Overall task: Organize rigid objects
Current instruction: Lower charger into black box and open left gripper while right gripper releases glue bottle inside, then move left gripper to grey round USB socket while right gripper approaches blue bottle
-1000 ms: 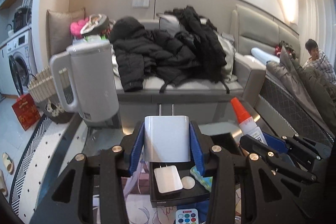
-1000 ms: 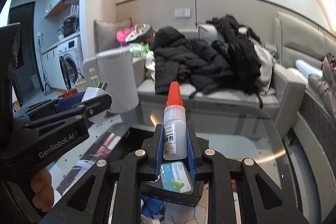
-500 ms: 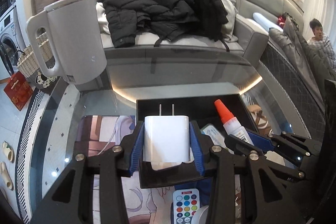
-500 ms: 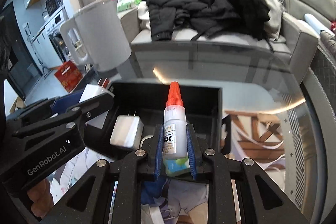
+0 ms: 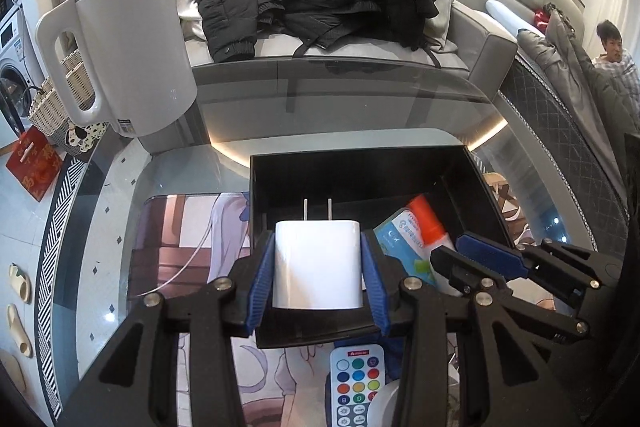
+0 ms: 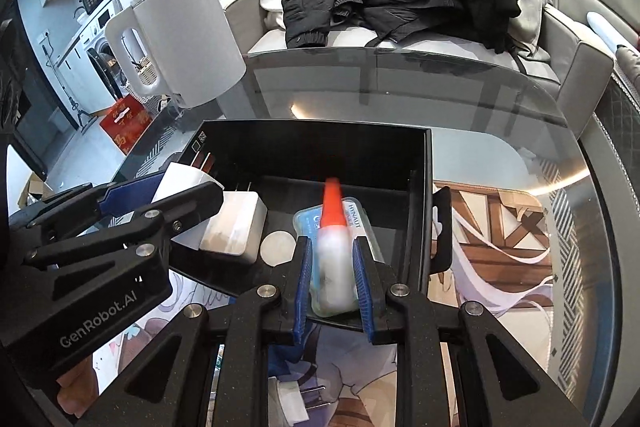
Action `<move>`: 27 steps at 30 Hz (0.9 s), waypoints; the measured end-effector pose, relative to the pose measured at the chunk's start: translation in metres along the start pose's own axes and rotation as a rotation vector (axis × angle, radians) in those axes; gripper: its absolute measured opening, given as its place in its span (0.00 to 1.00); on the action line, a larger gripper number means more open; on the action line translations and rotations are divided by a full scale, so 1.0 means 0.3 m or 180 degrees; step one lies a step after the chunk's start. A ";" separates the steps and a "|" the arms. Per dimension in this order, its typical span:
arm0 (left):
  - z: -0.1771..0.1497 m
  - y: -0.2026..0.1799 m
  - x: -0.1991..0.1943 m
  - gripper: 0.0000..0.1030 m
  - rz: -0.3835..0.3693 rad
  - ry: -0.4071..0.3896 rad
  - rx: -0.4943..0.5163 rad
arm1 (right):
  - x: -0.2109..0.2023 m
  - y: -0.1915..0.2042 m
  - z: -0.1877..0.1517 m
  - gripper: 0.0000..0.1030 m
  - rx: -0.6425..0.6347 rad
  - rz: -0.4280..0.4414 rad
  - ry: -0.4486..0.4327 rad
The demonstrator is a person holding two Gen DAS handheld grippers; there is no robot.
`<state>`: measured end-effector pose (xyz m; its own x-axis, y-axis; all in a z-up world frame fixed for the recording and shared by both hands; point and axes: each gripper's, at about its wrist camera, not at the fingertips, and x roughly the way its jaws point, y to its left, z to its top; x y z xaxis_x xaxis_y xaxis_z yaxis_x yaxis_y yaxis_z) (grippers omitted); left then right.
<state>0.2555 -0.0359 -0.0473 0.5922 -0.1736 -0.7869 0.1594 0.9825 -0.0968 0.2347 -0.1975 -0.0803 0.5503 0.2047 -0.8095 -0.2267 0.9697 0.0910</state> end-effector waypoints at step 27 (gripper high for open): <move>-0.032 0.017 -0.338 0.75 -0.0345 -0.0929 -0.0064 | -0.343 0.039 -0.031 0.52 -0.0039 0.0179 -0.0881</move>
<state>0.1887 -0.0126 0.0260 0.7748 -0.2867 -0.5634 0.2201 0.9578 -0.1848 0.1679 -0.2086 -0.0014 0.7348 0.2883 -0.6139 -0.2718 0.9545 0.1229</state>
